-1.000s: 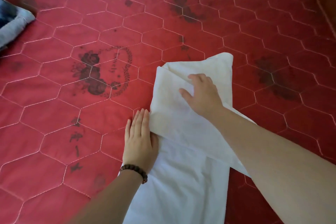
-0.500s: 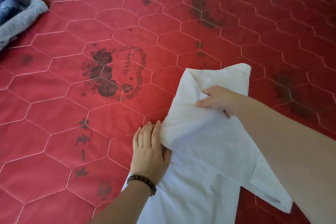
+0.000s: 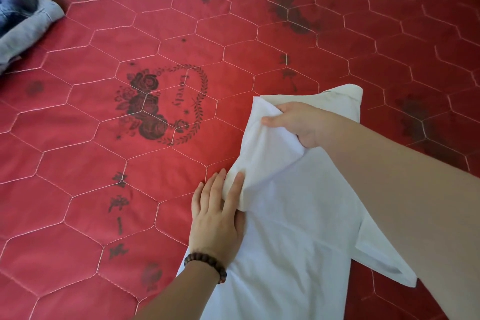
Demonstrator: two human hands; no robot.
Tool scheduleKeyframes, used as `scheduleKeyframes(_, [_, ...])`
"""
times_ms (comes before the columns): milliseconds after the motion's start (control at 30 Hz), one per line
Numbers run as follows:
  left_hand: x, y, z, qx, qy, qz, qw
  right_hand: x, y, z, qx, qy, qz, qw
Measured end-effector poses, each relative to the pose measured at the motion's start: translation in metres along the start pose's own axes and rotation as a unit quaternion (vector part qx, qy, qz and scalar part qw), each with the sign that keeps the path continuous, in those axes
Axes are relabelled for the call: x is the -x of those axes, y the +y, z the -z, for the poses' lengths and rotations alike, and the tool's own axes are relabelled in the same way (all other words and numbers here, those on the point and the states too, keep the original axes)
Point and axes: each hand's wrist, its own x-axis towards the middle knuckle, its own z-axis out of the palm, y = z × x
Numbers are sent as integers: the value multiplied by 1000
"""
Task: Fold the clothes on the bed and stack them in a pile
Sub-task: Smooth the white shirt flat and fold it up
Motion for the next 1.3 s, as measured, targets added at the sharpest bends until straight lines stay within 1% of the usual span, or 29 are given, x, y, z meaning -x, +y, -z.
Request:
scheduleKeyframes(67, [0, 0, -1, 2, -1, 4, 1000, 0, 5, 1, 94, 11, -46, 994])
scheduleKeyframes(100, [-1, -1, -1, 3, 0, 6, 1000, 2, 6, 2, 122, 7, -64, 990])
scheduleKeyframes(133, [-1, -1, -1, 5, 1, 8, 1000, 5, 7, 4, 137, -2, -66, 988])
scheduleKeyframes(200, [-1, -1, -2, 6, 2, 11, 1000, 12, 10, 15, 191, 0, -31, 981])
scheduleKeyframes(267, [-1, -1, -2, 8, -1, 15, 1000, 23, 18, 30, 234, 52, 19, 971])
scheduleKeyframes(333, [-2, -1, -1, 7, -6, 18, 1000, 38, 34, 47, 224, 123, 69, 964])
scheduleKeyframes(367, [-2, -1, 0, 4, -7, 18, 1000, 46, 45, 56, 231, 163, 88, 955])
scheduleKeyframes(400, [-2, 0, 1, 2, -9, 19, 1000, 56, 58, 65, 255, 203, 90, 941])
scheduleKeyframes(433, [-2, 1, 2, -1, -11, 20, 1000, 67, 74, 72, 284, 238, 76, 926])
scheduleKeyframes(500, [-1, 2, 3, -5, -15, 24, 1000, 91, 109, 79, 319, 278, 13, 906])
scheduleKeyframes(600, [-1, 4, 4, -8, -23, 29, 999, 122, 164, 76, 352, 270, -110, 890])
scheduleKeyframes(667, [-1, 5, 4, -11, -22, 31, 999, 135, 188, 70, 336, 273, -163, 887])
scheduleKeyframes(700, [-1, 5, 5, -10, -21, 32, 999, 139, 196, 67, 333, 275, -169, 886])
scheduleKeyframes(733, [-1, 6, 5, -10, -21, 33, 999, 142, 201, 65, 335, 272, -158, 888])
scheduleKeyframes(800, [0, 6, 5, -13, -20, 33, 999, 146, 205, 65, 311, 262, -100, 908])
scheduleKeyframes(867, [0, 6, 5, -15, -22, 33, 999, 157, 202, 72, 227, 255, -46, 939])
scheduleKeyframes(900, [1, 5, 5, -15, -22, 34, 999, 166, 198, 78, 191, 249, -36, 949])
scheduleKeyframes(967, [1, 5, 3, -13, -22, 38, 999, 184, 192, 88, 160, 231, -45, 958])
scheduleKeyframes(1033, [1, 6, 3, -15, -32, 40, 999, 197, 190, 93, 168, 210, -75, 960])
scheduleKeyframes(1100, [0, 9, 8, -10, -55, 38, 998, 203, 181, 90, 163, 208, -69, 962])
scheduleKeyframes(1167, [-1, 14, 21, 29, -75, 39, 996, 207, 160, 80, 144, 232, -11, 962])
scheduleKeyframes(1233, [-3, 22, 45, 91, -71, 13, 993, 208, 125, 60, 119, 237, 63, 962])
scheduleKeyframes(1267, [-4, 29, 59, 144, -66, -10, 987, 206, 106, 45, 96, 224, 99, 965])
scheduleKeyframes(1300, [-6, 38, 75, 229, -89, -19, 969, 202, 87, 28, 66, 205, 131, 968])
